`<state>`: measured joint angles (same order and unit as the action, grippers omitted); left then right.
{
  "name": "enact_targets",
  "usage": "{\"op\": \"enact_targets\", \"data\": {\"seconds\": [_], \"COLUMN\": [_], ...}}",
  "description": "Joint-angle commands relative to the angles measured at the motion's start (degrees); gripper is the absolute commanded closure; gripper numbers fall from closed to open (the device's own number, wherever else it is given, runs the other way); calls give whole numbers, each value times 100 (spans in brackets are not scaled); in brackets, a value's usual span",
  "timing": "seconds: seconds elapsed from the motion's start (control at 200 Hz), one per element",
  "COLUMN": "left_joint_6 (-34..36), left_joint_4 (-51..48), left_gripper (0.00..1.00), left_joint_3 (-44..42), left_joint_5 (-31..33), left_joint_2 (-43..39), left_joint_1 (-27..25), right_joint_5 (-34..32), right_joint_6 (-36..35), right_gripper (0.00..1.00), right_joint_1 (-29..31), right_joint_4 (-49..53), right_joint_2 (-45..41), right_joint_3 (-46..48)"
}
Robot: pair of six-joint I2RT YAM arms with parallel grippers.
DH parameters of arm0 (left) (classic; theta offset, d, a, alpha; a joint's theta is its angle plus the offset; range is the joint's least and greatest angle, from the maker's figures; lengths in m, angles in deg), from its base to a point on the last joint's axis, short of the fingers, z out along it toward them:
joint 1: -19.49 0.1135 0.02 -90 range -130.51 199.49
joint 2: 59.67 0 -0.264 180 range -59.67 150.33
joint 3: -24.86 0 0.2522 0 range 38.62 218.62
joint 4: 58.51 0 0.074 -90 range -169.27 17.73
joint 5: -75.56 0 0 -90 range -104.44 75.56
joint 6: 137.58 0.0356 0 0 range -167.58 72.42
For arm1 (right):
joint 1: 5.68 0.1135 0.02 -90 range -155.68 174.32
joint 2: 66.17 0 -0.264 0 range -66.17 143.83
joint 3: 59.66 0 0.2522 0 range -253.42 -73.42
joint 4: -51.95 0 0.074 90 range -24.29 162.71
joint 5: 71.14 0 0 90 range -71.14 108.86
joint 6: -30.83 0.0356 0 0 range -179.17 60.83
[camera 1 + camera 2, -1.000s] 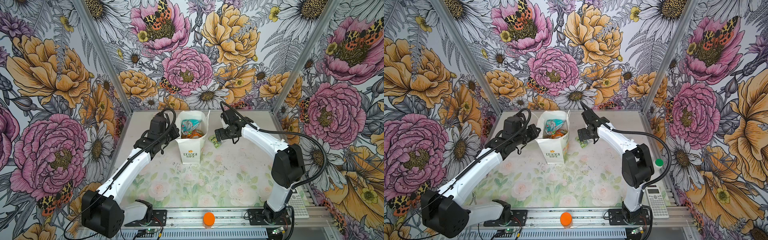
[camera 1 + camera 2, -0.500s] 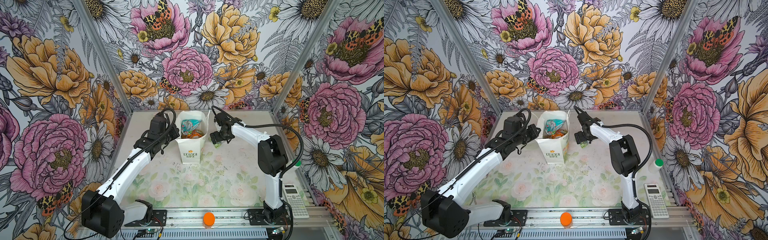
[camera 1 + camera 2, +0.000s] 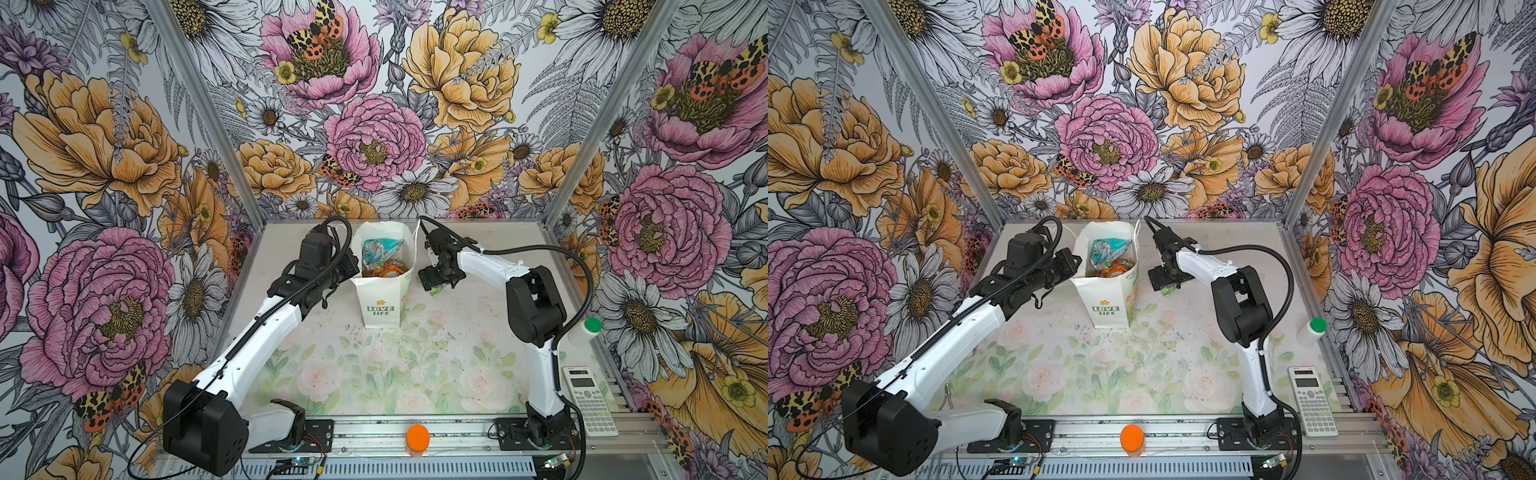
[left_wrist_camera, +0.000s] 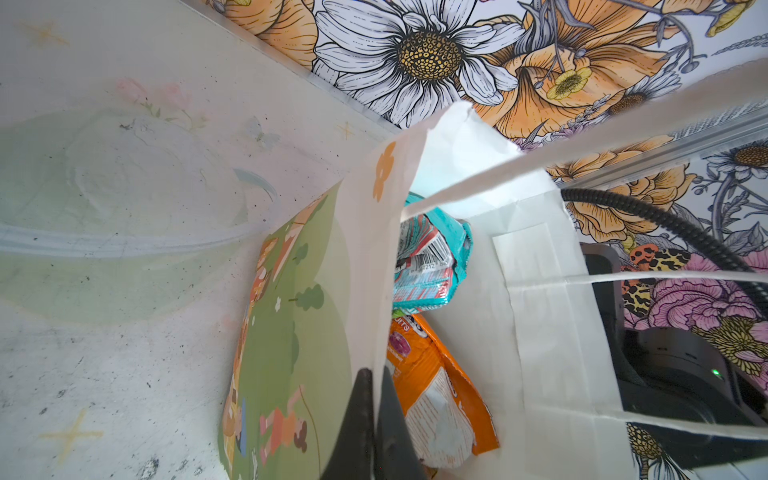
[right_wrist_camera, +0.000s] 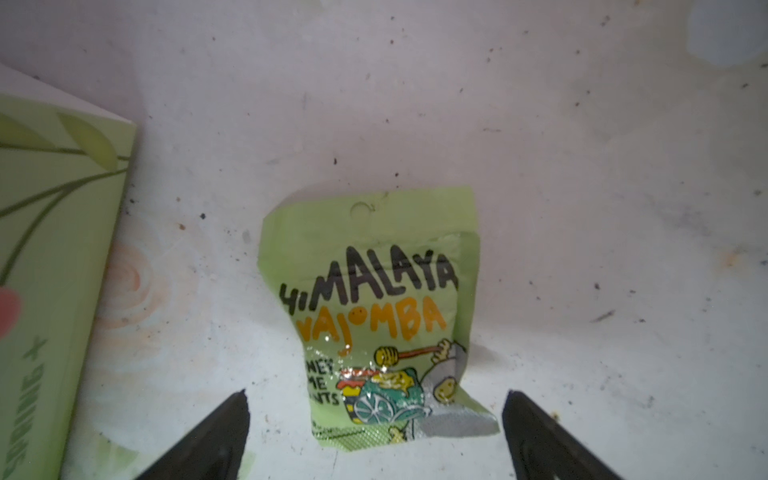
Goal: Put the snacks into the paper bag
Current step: 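Lower the right gripper onto the green HIMALAYA packet and close on its edge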
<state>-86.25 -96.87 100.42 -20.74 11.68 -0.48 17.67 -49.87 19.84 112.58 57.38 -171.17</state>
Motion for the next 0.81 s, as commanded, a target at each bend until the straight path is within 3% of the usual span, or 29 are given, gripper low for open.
{"op": "enact_targets", "data": {"seconds": [0.0,0.801], "left_joint_6": [38,27], "left_joint_4": [87,88], "left_gripper": [100,100], "left_joint_3": [71,69], "left_joint_5": [-11,-36], "left_joint_2": [-99,-129], "left_joint_1": [26,44], "right_joint_5": [87,-79], "right_joint_6": [-104,39], "right_gripper": [4,7], "right_joint_1": [-36,-64], "right_joint_4": [-117,-126], "right_joint_2": [216,609], "right_joint_3": [-215,-240]}}
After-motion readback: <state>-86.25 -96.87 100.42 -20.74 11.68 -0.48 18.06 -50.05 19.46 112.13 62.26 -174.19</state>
